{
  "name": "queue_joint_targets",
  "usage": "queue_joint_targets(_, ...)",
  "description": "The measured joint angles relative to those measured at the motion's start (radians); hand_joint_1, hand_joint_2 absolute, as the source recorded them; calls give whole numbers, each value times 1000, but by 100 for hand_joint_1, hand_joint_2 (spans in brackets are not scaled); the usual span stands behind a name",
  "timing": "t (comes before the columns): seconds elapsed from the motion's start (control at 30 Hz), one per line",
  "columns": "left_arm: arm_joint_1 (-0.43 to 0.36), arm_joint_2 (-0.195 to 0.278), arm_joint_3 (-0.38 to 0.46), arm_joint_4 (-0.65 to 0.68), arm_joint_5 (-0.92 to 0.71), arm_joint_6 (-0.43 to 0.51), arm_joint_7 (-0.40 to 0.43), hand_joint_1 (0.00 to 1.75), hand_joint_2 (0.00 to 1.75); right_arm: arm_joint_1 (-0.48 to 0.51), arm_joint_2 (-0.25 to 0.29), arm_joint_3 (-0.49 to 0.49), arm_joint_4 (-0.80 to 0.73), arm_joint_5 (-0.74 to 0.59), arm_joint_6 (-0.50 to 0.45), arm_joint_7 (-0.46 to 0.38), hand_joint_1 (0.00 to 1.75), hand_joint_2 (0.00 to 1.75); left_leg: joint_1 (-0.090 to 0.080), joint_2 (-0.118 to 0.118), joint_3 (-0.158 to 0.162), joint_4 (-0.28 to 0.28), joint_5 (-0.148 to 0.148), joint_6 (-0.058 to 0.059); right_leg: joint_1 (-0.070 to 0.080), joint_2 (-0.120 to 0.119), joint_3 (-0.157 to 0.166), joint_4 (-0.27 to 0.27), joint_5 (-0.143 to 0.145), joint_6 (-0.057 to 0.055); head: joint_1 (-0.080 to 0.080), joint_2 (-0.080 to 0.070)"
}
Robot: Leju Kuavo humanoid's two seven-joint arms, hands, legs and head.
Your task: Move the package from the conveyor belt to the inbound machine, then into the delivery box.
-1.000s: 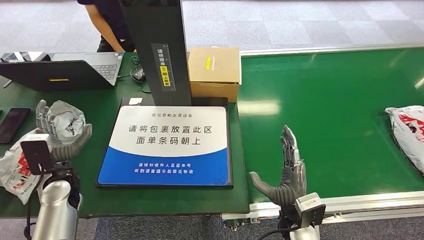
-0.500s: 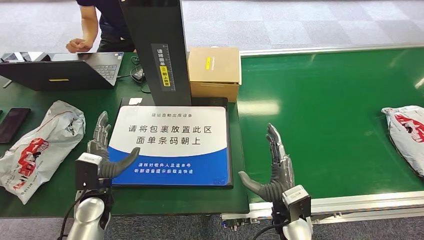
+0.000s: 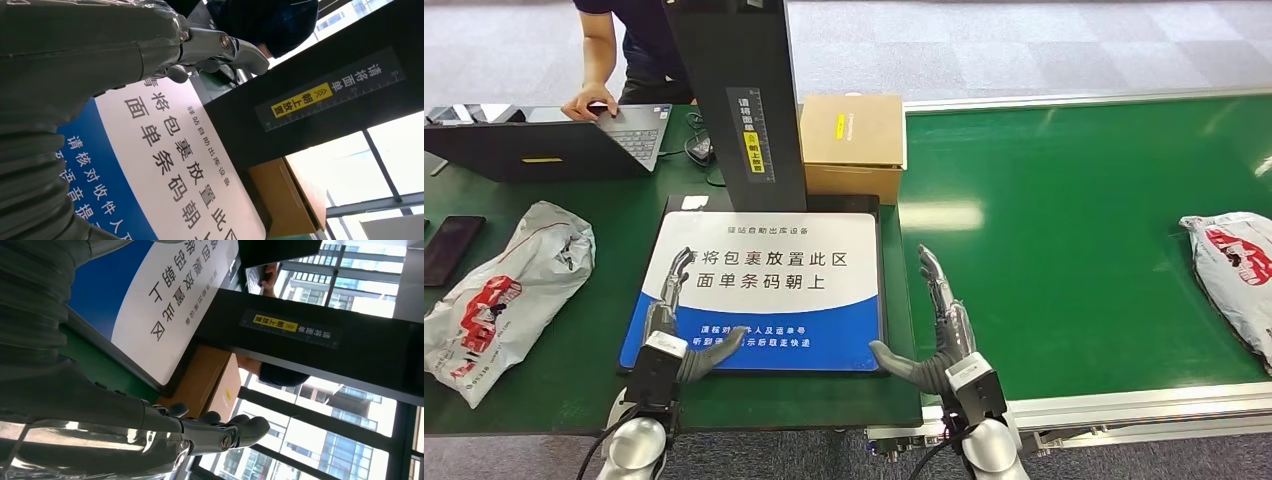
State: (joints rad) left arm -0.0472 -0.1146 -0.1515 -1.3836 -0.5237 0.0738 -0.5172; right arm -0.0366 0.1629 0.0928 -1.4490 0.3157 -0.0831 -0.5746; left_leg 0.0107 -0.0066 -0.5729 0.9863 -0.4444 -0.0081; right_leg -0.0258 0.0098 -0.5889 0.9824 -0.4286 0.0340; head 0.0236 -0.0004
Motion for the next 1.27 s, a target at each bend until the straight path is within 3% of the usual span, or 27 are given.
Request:
queue_joint_targets(0.47,9,-31,-8,0,19,-23,-9,0,175,-62,0,20,89,-16,-32,-2,0,175,0,0,0,0,0,0,0,0,0,0,0,0,0,0)
queue_joint_targets(1.27,6,-67,-4,15,83,-46,-43,0,175,-72,-3,39,132,-6,-51,-2,0,175,0,0,0,0,0,0,0,0,0,0,0,0,0,0)
